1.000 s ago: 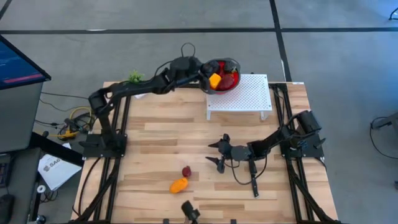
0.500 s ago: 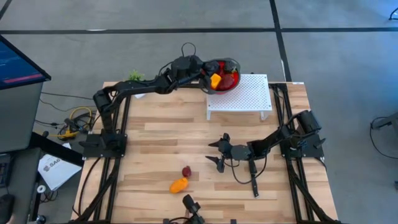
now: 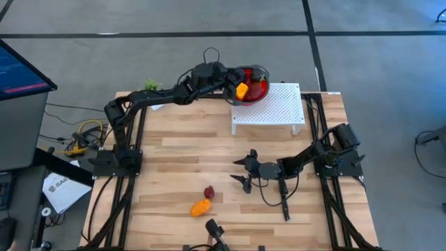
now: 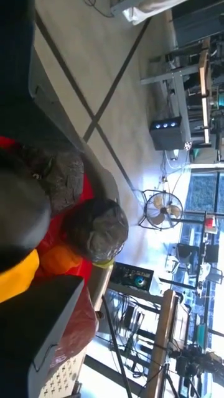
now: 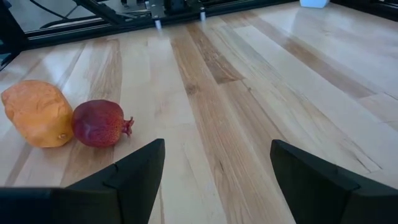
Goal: Pick & Place Fruit
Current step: Put the pomegranate into the red strainer bowl, then put the mango into the red strainer bowl
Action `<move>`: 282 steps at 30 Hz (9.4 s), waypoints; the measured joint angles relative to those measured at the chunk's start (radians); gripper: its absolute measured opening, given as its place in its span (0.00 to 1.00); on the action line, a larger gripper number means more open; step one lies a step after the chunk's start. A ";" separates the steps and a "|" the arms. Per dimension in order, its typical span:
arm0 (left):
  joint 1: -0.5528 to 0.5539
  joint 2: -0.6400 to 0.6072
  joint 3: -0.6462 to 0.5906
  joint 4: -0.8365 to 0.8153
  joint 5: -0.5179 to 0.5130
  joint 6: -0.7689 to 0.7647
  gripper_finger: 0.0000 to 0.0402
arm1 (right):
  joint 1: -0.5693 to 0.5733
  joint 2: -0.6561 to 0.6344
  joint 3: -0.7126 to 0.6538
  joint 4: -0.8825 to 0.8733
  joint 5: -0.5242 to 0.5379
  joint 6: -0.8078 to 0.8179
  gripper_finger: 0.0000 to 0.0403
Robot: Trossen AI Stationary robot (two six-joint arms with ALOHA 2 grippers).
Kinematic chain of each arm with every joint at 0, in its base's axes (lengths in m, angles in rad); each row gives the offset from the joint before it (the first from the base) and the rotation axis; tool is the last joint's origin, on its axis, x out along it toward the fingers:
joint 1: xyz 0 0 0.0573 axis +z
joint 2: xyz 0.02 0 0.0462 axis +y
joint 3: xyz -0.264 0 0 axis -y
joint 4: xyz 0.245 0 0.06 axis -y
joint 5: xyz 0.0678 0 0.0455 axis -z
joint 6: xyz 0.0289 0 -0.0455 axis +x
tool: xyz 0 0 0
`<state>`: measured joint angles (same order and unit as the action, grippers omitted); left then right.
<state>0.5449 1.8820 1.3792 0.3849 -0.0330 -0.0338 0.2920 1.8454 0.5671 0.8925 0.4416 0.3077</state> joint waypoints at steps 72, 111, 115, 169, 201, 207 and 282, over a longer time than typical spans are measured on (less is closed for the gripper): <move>-0.876 -0.198 -0.941 0.337 -0.070 -0.372 0.81 | 0.000 -0.248 0.034 -0.217 -0.175 -0.113 0.71; -0.617 -0.454 -0.406 -0.029 -0.324 0.472 0.50 | 0.077 -0.366 0.034 -0.601 0.062 0.076 0.71; -0.511 -0.379 -0.274 -0.039 -0.334 0.640 0.50 | 0.054 -0.366 0.034 -0.583 0.062 0.078 0.71; -0.192 0.049 0.217 -0.189 -0.368 0.646 0.74 | 0.020 -0.366 0.034 -0.534 0.069 0.077 0.71; -1.243 -0.672 -0.884 -0.152 -0.483 -0.355 0.74 | -0.001 -0.366 0.034 -0.432 0.143 -0.027 0.71; -1.350 -0.419 -0.797 -0.052 -0.682 -0.451 0.74 | -0.008 -0.366 0.034 -0.433 0.143 -0.028 0.71; -1.052 -0.489 -0.702 -0.158 -0.561 -0.236 0.50 | 0.066 -0.274 0.034 -0.204 0.053 -0.208 0.71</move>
<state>-0.5073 1.3932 0.6773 0.2272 -0.5942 -0.2695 0.3582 1.5717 0.6014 0.6880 0.4948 0.0992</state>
